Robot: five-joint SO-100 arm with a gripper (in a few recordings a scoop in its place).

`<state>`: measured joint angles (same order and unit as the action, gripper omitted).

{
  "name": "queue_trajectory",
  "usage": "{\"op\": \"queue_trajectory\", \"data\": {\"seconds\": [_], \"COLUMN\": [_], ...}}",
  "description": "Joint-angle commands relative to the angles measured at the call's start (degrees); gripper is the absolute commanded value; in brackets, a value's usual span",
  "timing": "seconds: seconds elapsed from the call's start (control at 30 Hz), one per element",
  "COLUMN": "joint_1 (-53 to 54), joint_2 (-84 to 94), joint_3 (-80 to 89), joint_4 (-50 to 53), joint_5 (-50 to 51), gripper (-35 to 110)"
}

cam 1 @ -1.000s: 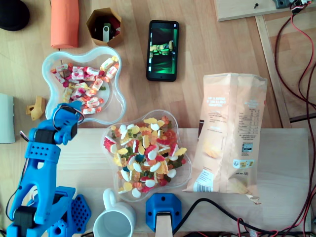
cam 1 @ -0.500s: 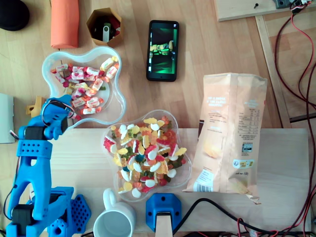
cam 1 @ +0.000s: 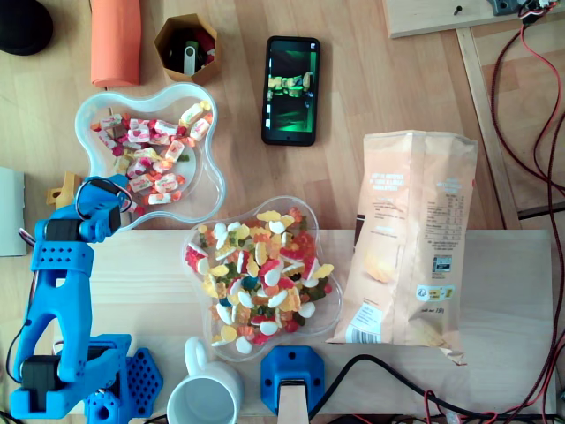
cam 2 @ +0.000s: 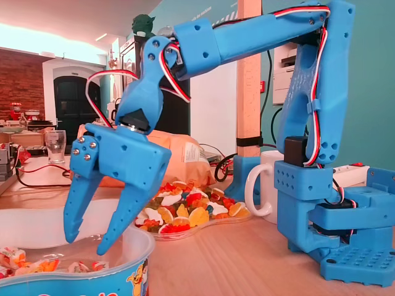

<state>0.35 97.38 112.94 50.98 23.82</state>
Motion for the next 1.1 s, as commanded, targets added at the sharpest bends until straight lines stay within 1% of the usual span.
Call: {"op": "queue_trajectory", "data": {"seconds": [0.0,0.13,0.2,0.37,0.5,0.6,0.87,1.07], "joint_1": [-0.6,-0.8,-0.8,-0.6,-1.0,-1.2,-0.5,-1.1], "joint_2": [1.1,0.2,-1.5,-8.5,-11.4,-12.8,-19.3,-20.9], "joint_3": [-1.1,-3.7,-5.9,-16.3,-23.2,-26.4,-27.9,-29.4], "joint_4": [0.8,1.0,2.9,11.2,20.2,24.8,25.9,26.6], "joint_5": [0.2,0.1,0.1,0.0,0.4,0.6,0.4,0.4], "gripper": [16,16,16,16,16,16,16,16]}}
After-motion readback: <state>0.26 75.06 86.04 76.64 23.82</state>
